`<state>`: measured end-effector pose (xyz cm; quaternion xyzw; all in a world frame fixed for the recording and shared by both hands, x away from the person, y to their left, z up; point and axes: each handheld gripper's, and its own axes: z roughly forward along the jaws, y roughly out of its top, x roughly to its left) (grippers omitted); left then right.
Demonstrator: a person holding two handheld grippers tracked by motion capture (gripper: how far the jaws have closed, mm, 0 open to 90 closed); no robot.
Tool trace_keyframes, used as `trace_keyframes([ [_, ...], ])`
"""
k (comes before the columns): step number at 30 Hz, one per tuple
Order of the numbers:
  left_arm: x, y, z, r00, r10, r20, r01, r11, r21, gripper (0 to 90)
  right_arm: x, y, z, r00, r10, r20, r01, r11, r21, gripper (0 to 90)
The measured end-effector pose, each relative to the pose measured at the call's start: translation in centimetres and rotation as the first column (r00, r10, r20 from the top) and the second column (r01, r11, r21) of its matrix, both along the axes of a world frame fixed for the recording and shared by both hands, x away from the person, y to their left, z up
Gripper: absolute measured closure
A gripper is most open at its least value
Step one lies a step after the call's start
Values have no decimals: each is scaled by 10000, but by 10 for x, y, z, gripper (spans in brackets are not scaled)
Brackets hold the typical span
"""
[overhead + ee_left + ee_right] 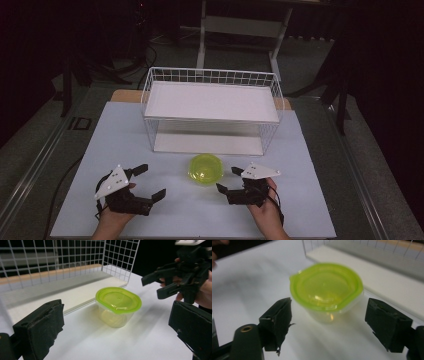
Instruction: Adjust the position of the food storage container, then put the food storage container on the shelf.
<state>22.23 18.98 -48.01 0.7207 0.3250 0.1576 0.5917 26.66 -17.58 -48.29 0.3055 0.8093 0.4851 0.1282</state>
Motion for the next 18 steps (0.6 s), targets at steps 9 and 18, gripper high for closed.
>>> trace_keyframes([
  [9,25,-26,8,9954,-706,-656,692,9973,-235,3,5,-1,10,9978,-651,-89,650,9979,-43,114],
  [18,49,-47,8,9850,-534,-1640,584,9980,259,3,28,-1,14,9790,-1431,-1453,1528,9866,574,141],
])
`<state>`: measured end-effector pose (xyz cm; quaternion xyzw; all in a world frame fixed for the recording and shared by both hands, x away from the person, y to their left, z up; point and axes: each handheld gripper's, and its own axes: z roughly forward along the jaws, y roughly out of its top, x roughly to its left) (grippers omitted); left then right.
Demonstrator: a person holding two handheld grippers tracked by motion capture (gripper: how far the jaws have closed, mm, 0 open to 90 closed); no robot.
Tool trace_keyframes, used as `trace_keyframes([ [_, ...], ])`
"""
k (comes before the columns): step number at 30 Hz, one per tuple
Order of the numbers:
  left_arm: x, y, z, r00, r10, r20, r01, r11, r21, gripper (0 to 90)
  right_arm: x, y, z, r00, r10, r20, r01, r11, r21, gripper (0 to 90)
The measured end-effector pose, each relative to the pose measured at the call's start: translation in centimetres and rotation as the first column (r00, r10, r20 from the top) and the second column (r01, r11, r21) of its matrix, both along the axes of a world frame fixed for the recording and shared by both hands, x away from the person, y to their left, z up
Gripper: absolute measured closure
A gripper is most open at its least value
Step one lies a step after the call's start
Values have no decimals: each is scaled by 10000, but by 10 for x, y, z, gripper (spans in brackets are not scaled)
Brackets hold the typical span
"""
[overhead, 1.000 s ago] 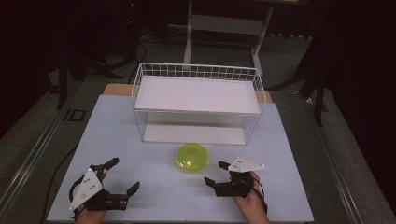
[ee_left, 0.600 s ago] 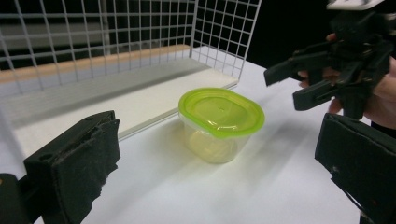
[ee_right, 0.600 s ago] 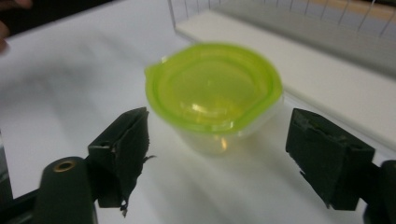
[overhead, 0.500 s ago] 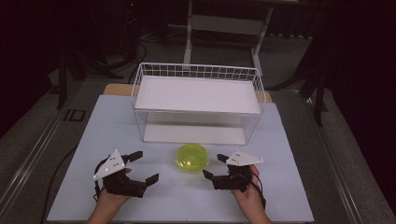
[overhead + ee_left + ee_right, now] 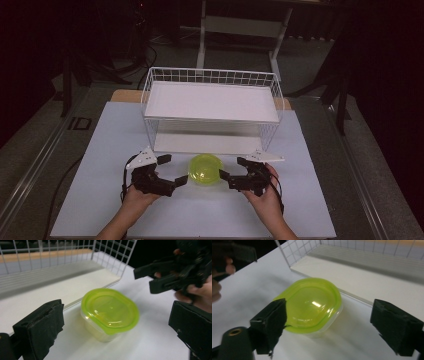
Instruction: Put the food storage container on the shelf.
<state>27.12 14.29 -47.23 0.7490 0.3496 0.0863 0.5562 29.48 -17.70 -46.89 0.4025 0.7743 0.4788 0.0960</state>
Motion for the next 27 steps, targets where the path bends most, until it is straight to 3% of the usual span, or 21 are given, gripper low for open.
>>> trace_keyframes([
  [2,5,-5,0,9991,194,-365,-185,9995,241,3,5,3,0,9991,-16,-421,21,9999,125,150],
  [4,9,-7,-4,9963,51,-853,-34,9998,202,16,9,6,-1,9978,24,-658,-10,9998,202,170],
  [7,17,-10,-11,9851,512,-1639,-428,9976,540,60,17,7,-5,9907,106,-1359,8,9965,836,179],
  [10,26,-8,-20,9688,794,-2346,-732,9967,351,88,24,8,-9,9852,4,-1714,126,9971,748,179],
  [11,28,-7,-22,9671,843,-2401,-840,9964,115,124,26,9,-11,9833,-17,-1818,148,9974,710,180],
  [15,38,-6,-30,9474,855,-3083,-1048,9934,-467,225,31,9,-18,9744,-27,-2247,204,9969,764,225],
  [19,40,-14,-35,9390,740,-3358,-886,9957,-281,291,31,12,-22,9713,-15,-2380,186,9974,696,263],
  [21,40,-17,-37,9313,835,-3545,-955,9953,-166,348,31,13,-24,9653,-11,-2612,234,9963,823,339],
  [24,39,-18,-39,9325,858,-3508,-849,9962,180,470,29,14,-26,9637,-21,-2672,235,9968,769,447],
  [27,37,-18,-41,9318,503,-3595,-582,9982,-112,560,27,13,-31,9543,109,-2987,164,9959,889,542],
])
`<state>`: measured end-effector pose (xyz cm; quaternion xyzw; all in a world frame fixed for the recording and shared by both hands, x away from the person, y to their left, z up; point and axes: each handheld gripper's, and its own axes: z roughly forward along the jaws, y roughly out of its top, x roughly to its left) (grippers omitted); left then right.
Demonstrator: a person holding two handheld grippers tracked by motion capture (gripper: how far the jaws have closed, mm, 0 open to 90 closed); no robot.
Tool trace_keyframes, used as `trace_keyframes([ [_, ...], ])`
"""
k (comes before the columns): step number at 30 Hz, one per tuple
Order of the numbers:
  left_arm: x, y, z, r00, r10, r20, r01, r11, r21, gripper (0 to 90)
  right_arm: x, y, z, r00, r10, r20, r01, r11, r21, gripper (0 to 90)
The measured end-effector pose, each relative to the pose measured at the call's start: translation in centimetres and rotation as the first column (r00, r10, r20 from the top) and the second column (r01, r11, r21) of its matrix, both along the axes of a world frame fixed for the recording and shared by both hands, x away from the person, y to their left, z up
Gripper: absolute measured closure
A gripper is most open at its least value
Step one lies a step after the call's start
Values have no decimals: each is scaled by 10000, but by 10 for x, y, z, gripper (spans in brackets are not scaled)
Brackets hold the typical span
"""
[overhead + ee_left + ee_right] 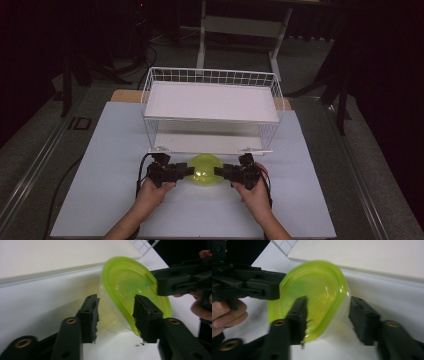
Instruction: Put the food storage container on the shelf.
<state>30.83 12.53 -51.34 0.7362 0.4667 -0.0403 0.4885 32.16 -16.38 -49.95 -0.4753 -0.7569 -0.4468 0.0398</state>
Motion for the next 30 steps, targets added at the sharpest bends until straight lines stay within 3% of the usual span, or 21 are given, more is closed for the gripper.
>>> trace_keyframes([
  [2,-1,0,0,10000,-70,-62,69,9999,-134,575,-1,0,-1,9999,-8,-126,9,9999,130,567],
  [4,-2,-2,0,10000,-16,-95,16,10000,-84,631,-3,-1,0,9998,-83,-171,86,9998,203,631],
  [6,-4,-1,0,9999,23,-100,-27,9994,-357,676,-4,-3,1,9995,-224,-204,227,9996,149,720],
  [12,-19,-5,11,9984,242,504,-240,9997,-50,797,-13,-5,5,9996,-271,-6,271,9996,-16,795],
  [13,-19,-5,11,9984,242,504,-240,9997,-50,809,-13,-5,5,9996,-271,-6,271,9996,-16,795],
  [15,-24,-6,14,9969,261,747,-275,9995,174,813,-21,-1,5,9987,-118,496,139,9990,-416,800],
  [21,-31,-5,24,9946,276,1003,-316,9988,381,817,-33,3,13,9930,-95,1175,168,9979,-618,802],
  [30,-40,-5,51,9914,205,1296,-270,9984,490,818,-42,2,34,9873,-54,1588,128,9989,-455,803],
])
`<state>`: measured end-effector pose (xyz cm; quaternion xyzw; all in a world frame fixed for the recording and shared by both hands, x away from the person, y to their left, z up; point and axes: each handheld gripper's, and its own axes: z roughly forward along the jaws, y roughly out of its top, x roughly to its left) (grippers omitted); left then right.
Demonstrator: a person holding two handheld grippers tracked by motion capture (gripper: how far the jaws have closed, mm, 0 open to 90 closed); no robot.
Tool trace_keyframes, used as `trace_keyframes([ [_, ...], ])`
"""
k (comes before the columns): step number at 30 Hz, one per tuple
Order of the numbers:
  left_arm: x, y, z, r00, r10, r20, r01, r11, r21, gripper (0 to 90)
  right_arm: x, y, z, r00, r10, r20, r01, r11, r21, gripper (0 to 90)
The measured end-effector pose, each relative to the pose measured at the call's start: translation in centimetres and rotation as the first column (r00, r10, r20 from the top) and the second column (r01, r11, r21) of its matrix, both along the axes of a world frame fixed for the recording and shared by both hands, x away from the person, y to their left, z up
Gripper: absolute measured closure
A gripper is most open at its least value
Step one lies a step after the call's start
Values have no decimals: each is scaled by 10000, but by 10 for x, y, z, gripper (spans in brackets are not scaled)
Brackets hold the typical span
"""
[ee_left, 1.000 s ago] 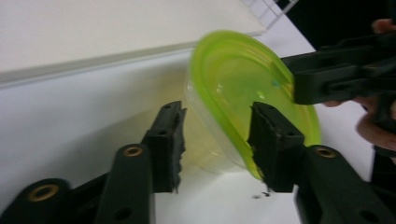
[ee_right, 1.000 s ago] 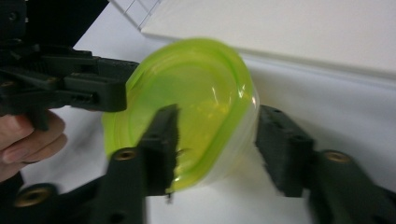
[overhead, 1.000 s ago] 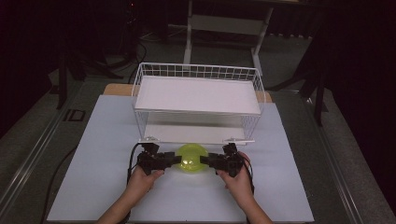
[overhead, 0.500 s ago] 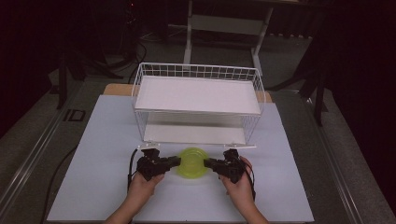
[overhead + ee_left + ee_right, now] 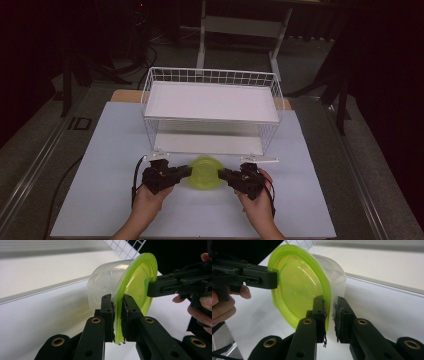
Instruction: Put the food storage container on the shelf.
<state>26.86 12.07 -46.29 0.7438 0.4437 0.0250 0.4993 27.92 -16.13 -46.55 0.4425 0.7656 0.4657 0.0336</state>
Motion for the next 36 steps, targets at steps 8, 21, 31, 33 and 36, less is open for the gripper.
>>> trace_keyframes([
  [8,-9,0,21,9995,-81,321,85,9999,-113,819,-10,-1,18,9999,-3,131,2,9999,100,803],
  [21,-10,-3,50,9972,-212,720,238,9991,-361,819,-18,-6,58,9969,-88,784,84,9999,56,804],
  [31,-2,-5,75,9952,-251,951,303,9981,-537,820,-13,-9,80,9948,-105,1015,91,9999,144,804],
  [33,0,-4,81,9946,-259,1009,322,9976,-616,820,-10,-10,89,9942,-191,1054,169,9996,220,803],
  [36,3,-4,87,9942,-234,1050,312,9968,-733,820,-8,-11,94,9934,-214,1126,191,9996,221,804],
])
